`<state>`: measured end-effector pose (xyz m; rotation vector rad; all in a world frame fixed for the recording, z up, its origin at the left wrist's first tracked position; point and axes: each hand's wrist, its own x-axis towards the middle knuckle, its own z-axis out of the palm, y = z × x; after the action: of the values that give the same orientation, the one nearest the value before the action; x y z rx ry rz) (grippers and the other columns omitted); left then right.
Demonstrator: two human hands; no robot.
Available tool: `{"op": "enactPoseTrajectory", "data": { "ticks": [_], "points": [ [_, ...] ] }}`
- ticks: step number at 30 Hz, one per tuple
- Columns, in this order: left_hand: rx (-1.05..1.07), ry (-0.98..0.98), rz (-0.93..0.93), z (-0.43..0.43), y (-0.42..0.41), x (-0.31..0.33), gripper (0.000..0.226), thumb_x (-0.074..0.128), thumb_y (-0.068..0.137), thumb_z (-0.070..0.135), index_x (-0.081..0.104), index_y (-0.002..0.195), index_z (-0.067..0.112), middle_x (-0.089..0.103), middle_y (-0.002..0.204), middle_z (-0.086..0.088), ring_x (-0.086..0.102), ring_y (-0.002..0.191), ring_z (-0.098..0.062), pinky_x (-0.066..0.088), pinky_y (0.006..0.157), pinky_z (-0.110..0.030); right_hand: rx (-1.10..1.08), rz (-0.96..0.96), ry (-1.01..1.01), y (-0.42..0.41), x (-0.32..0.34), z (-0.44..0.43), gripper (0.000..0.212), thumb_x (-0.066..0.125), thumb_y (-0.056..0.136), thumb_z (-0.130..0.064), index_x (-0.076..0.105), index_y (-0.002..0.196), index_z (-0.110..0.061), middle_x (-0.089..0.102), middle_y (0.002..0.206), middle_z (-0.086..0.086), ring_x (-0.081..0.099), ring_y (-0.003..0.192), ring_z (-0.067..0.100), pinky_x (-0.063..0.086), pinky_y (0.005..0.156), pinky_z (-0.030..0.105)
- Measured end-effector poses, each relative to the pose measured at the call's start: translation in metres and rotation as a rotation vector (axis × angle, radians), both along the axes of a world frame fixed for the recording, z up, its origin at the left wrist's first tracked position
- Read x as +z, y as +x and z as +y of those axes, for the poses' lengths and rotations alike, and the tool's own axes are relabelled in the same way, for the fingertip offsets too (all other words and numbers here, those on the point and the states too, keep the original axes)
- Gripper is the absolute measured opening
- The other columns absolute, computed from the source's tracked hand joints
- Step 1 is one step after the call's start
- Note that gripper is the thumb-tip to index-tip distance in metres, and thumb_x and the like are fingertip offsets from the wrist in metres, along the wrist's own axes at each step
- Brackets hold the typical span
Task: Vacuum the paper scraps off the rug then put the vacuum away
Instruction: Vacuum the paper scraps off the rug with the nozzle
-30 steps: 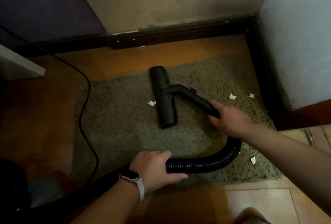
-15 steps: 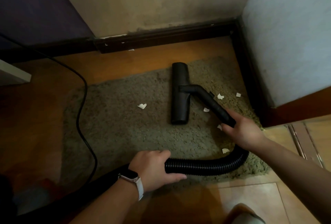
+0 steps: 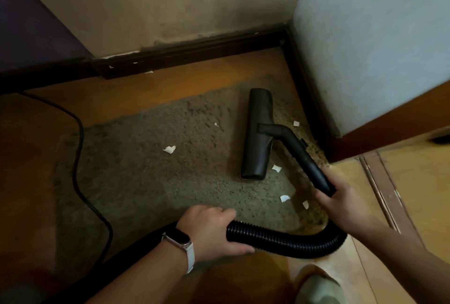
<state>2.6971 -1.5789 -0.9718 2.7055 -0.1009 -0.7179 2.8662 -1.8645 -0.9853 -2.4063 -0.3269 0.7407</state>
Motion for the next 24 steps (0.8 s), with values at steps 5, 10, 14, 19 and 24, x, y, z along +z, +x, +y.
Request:
{"op": "enactPoseTrajectory", "data": {
  "ticks": [5, 10, 14, 19, 24],
  "points": [
    [-0.099, -0.002, -0.003, -0.021, 0.014, -0.001, 0.069, 0.028, 0.067, 0.096, 0.042, 0.088, 0.032, 0.047, 0.076, 0.015, 0.051, 0.069, -0.012, 0.038, 0.062, -0.028, -0.086, -0.054, -0.002, -0.016, 0.005, -0.039, 0.043, 0.067, 0.090, -0.020, 0.050, 0.110, -0.055, 0.062, 0.074, -0.011, 0.061, 0.060, 0.007, 0.045, 0.047, 0.019],
    [-0.127, -0.032, 0.013, -0.035, 0.017, -0.002, 0.073, 0.027, 0.066, 0.096, 0.046, 0.094, 0.031, 0.055, 0.084, 0.013, 0.059, 0.078, -0.014, 0.039, 0.063, -0.029, -0.105, -0.090, -0.017, -0.025, 0.006, -0.059, 0.046, 0.068, 0.089, -0.018, 0.049, 0.107, -0.057, 0.060, 0.074, -0.018, 0.058, 0.057, 0.003, 0.042, 0.050, 0.010],
    [-0.117, -0.030, 0.032, -0.038, 0.014, -0.004, 0.068, 0.029, 0.067, 0.095, 0.042, 0.091, 0.033, 0.055, 0.084, 0.014, 0.053, 0.073, -0.012, 0.035, 0.064, -0.028, -0.075, -0.052, -0.066, -0.023, 0.000, -0.061, 0.049, 0.067, 0.090, -0.022, 0.047, 0.112, -0.060, 0.063, 0.079, -0.017, 0.061, 0.061, 0.005, 0.046, 0.049, 0.017],
    [-0.068, -0.017, 0.056, -0.029, 0.011, -0.003, 0.068, 0.027, 0.065, 0.096, 0.043, 0.092, 0.036, 0.047, 0.075, 0.017, 0.050, 0.071, -0.008, 0.035, 0.063, -0.028, -0.032, 0.036, -0.115, -0.007, -0.008, -0.042, 0.049, 0.066, 0.093, -0.028, 0.047, 0.136, -0.041, 0.066, 0.079, -0.010, 0.064, 0.065, -0.001, 0.047, 0.052, 0.015],
    [-0.014, -0.023, 0.070, -0.017, 0.011, -0.001, 0.073, 0.025, 0.062, 0.097, 0.047, 0.093, 0.034, 0.055, 0.083, 0.015, 0.056, 0.077, -0.009, 0.042, 0.067, -0.028, 0.027, 0.064, -0.155, 0.009, -0.004, -0.012, 0.053, 0.063, 0.096, -0.028, 0.043, 0.144, -0.035, 0.060, 0.084, -0.013, 0.063, 0.066, -0.001, 0.043, 0.048, 0.012]
  ]
}}
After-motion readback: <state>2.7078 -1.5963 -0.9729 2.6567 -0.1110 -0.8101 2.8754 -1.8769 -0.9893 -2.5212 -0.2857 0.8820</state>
